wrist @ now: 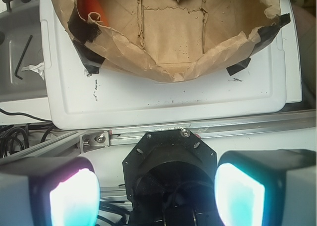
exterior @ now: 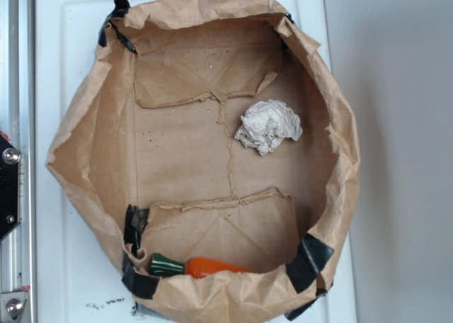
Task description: Grab the white paper.
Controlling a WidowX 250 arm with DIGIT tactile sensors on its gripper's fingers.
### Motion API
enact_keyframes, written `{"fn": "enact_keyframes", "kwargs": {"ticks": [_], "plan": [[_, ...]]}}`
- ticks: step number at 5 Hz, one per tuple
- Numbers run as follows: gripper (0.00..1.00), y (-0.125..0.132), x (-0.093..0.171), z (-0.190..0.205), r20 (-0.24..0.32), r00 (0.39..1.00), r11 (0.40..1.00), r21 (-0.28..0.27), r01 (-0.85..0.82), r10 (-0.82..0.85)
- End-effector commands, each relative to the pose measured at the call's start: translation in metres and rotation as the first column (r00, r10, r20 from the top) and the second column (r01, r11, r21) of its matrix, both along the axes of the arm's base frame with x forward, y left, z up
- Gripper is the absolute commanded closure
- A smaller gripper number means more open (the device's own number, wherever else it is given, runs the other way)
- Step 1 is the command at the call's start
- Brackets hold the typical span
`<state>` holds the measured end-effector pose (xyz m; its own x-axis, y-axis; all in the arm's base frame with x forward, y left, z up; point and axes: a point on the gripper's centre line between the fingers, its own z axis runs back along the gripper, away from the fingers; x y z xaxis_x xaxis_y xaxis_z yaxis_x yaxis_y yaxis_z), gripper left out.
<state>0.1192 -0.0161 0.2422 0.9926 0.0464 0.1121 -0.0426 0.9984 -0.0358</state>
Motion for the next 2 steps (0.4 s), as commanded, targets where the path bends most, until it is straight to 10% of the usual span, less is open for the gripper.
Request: {"fn": "enact_keyframes", "kwargs": {"ticks": [1, 2], "plan": [[0.00, 0.000, 0.000, 0.000, 0.000, 1.000, 1.000, 0.000, 0.000, 0.000], [0.00, -0.009, 0.050, -0.017, 0.002, 1.000, 0.999, -0.025, -0.022, 0.022]]}}
